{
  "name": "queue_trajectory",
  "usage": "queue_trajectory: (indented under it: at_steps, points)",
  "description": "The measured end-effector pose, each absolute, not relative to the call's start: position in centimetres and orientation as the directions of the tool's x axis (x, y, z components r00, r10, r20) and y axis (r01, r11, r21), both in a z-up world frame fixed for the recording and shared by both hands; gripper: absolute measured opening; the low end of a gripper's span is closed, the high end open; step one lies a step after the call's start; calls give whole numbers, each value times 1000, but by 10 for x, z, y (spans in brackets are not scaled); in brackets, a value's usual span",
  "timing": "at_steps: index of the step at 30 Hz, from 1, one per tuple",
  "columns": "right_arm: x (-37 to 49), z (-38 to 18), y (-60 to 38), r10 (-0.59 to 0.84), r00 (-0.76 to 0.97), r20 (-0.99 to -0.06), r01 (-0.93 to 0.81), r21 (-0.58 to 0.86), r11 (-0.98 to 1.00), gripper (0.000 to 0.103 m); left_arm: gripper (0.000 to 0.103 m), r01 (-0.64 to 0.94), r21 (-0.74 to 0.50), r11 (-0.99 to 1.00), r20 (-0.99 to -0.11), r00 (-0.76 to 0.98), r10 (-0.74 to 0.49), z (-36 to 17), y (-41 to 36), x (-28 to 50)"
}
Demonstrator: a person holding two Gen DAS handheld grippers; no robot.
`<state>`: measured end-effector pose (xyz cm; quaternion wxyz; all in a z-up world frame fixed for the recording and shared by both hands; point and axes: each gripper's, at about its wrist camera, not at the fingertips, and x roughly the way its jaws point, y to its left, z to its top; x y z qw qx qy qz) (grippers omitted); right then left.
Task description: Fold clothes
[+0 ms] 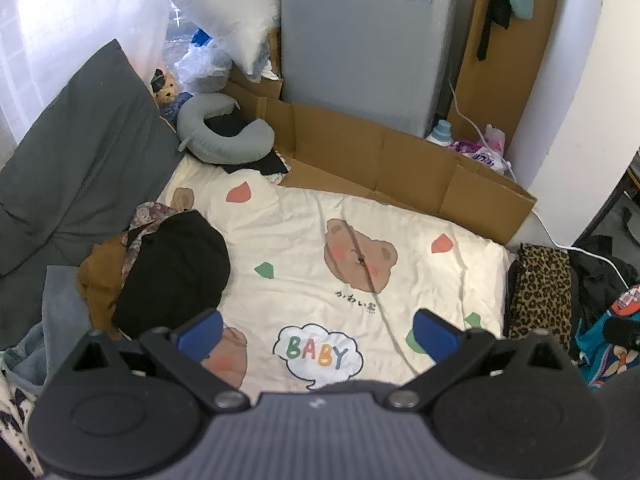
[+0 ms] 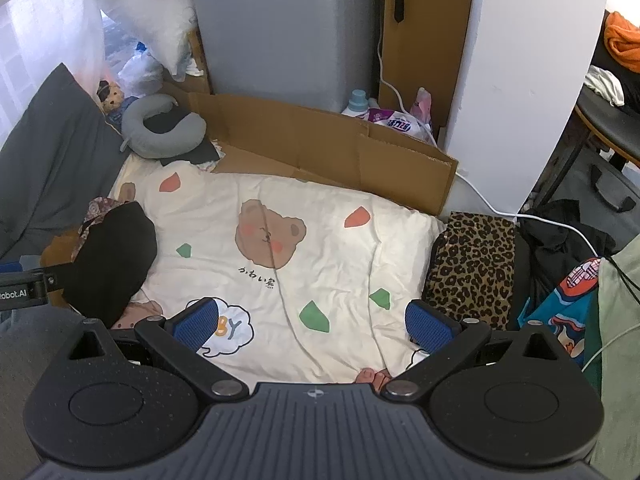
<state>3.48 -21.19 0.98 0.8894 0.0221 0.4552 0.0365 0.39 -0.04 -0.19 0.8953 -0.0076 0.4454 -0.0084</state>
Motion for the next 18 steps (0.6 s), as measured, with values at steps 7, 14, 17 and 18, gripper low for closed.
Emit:
queue_trajectory:
  at_steps: [7,14,17,18]
  points:
    - [37,11,-214,15,614,-789,-45,-15,999,103,102,11,-11,1000,-785,619,-16,1,1,-5]
    - [36,15,-217,60,622,-781,-28,54,998,103,102,34,17,999,-778,629,-8,0,-1,1]
    - [39,15,-222,74,619,-782,-33,68,997,103,102,30,24,999,-776,630,0,-1,-6,-3]
    - [37,15,-220,72,623,-779,-31,68,997,103,102,31,25,999,-776,630,0,-1,-7,-3]
